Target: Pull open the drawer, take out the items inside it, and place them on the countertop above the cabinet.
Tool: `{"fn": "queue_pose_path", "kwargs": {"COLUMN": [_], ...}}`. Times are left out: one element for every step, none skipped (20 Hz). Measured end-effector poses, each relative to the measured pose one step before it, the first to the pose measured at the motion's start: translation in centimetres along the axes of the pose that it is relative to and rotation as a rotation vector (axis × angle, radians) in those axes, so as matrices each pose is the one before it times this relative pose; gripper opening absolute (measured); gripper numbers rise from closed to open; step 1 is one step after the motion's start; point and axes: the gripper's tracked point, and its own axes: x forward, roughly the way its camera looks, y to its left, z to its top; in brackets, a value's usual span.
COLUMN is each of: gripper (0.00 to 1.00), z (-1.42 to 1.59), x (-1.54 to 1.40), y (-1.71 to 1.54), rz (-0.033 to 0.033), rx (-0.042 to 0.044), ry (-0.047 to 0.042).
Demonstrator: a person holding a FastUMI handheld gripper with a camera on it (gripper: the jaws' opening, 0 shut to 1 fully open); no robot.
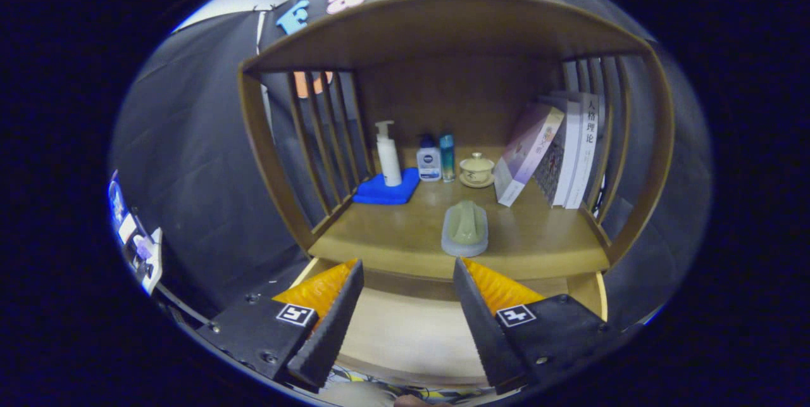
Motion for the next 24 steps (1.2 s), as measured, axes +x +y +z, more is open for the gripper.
{"fn": "queue_pose_path", "kwargs": {"gripper": [0.92, 0.93, 0.93, 0.93, 0.95, 0.96, 0.98, 0.98, 0.98, 0.98, 0.98, 0.98, 0.98, 0.99, 0.99, 0.99, 0.99, 0.99, 0.99, 0.99, 0.99, 0.99, 0.99, 0.99], "z": [-0.514, -0.584, -0.640, -0.791, -0.762, -1.134, -0.732, -0.818, -0.590, -0.600, -0.453, -0.480, -0.382, -0.819, -0.894, -1.322, -1.310, -1.292, -1.148, -1.096, -1.154, -1.048, -1.135, -1.103], "x": [-0.784, -0.908, -0.804, -0.739, -0.739, -0.684, -0.435, -0.306, -0.284, -0.366, -0.340, -0.388, -0.576, -0.341, -0.253, -0.289, -0.239, -0.055, -0.035, 0.072, 0.197, 0.218, 0.232, 0.520], "y": [0.079, -0.006, 0.154, 0.108, 0.137, 0.184, 0.131, 0.053, 0.168, 0.067, 0.036, -0.050, -0.047, 0.098, 0.076, 0.223, 0.194, -0.108, -0.225, -0.260, -0.326, -0.442, -0.606, -0.343], "rz": [-0.00400, -0.00798, -0.00326, -0.00430, 0.00035, -0.00188, -0.00078, -0.00229, 0.00331, -0.00356, -0.00226, -0.01402, -0.00777, -0.01190, -0.00968, -0.00562, -0.00154, -0.00992, -0.00866, -0.01467, -0.00774, -0.01713, -0.01724, -0.01766], "rx": [-0.00757, -0.00758, -0.00444, -0.00240, -0.00225, -0.00455, 0.00191, 0.00472, 0.00720, 0.00620, -0.00235, -0.00707, -0.01146, -0.01457, -0.00969, -0.00132, 0.00483, 0.00641, 0.00833, 0.00655, -0.00109, -0.00387, 0.00415, 0.01196], "ry": [-0.02211, -0.02324, -0.02113, -0.01779, -0.01358, -0.00667, -0.00996, -0.00753, -0.00935, -0.01216, -0.01724, -0.01992, -0.02182, -0.01787, -0.01069, 0.00112, 0.00722, 0.01251, 0.00756, 0.00903, 0.01146, 0.01455, 0.01471, 0.01991]}}
